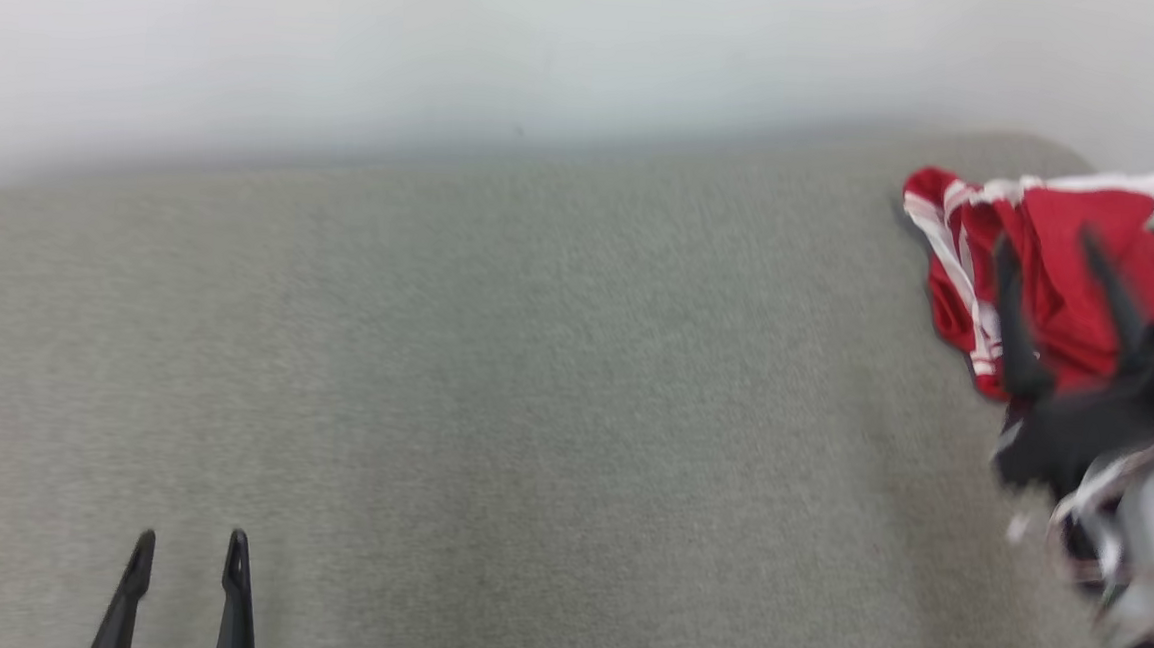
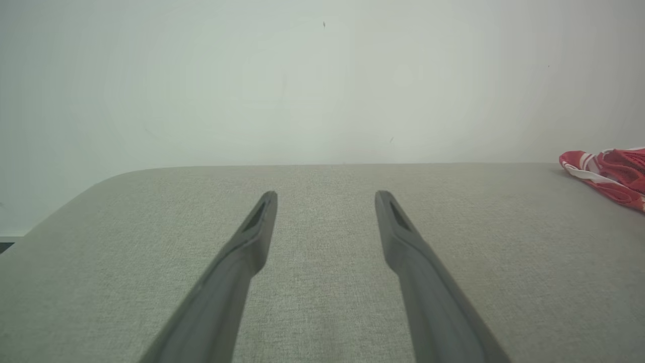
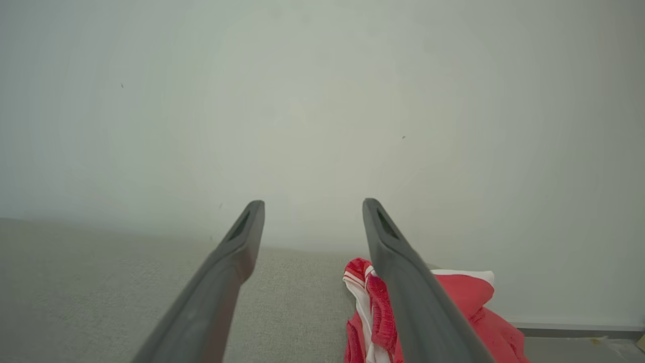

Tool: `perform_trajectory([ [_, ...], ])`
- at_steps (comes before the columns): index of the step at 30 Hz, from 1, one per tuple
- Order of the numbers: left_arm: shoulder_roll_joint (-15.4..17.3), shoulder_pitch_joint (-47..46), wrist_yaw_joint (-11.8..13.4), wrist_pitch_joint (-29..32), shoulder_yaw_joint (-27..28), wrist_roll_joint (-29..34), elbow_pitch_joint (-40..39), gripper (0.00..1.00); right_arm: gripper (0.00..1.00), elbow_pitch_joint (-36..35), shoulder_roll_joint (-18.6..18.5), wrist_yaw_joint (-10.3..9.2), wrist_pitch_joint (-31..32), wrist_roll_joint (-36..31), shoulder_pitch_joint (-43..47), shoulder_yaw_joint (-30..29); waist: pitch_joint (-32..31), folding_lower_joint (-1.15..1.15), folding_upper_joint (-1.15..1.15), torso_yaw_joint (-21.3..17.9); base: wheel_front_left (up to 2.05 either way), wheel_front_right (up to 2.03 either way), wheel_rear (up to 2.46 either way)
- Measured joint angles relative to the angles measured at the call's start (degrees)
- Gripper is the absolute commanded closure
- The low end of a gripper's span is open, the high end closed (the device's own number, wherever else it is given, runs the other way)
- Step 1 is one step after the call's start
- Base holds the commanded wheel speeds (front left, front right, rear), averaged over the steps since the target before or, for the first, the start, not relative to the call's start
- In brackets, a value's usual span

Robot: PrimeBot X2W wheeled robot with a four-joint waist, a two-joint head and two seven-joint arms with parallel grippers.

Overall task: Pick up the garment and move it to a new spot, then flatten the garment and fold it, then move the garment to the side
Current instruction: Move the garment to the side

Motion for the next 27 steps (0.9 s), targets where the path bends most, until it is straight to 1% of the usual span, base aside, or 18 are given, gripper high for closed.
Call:
perform_trajectory([
  [4,-0.1,1.2,0.0,0.0,0.7,0.0,1.4,0.0,0.0,-4.9,3.6,0.0,0.0,-2.1,9.5,-2.9,-3.1,0.0,0.0,1.8,0.0,0.0,0.0],
  [8,-0.1,1.4,0.1,0.0,1.6,0.0,2.3,0.0,0.0,-9.1,6.9,0.0,0.0,-4.3,16.3,-4.4,-5.3,0.01,0.01,3.4,0.0,0.0,0.0],
  [13,-0.2,1.4,0.1,0.0,2.1,0.1,3.8,0.0,0.0,-12.5,10.3,0.0,0.0,-5.4,22.8,-6.2,-7.0,0.01,0.01,4.8,0.0,0.0,0.0],
  [21,0.0,1.2,0.1,0.0,2.8,0.5,5.9,0.0,0.0,-15.4,14.6,0.0,0.0,-7.5,30.3,-11.3,-8.5,0.02,0.01,5.6,0.0,0.0,0.0],
  [27,0.4,1.2,-0.4,0.0,2.1,0.5,6.6,0.0,0.0,-16.3,15.5,0.0,0.1,-8.6,31.7,-11.7,-8.6,0.02,0.01,5.0,0.0,0.0,0.0],
])
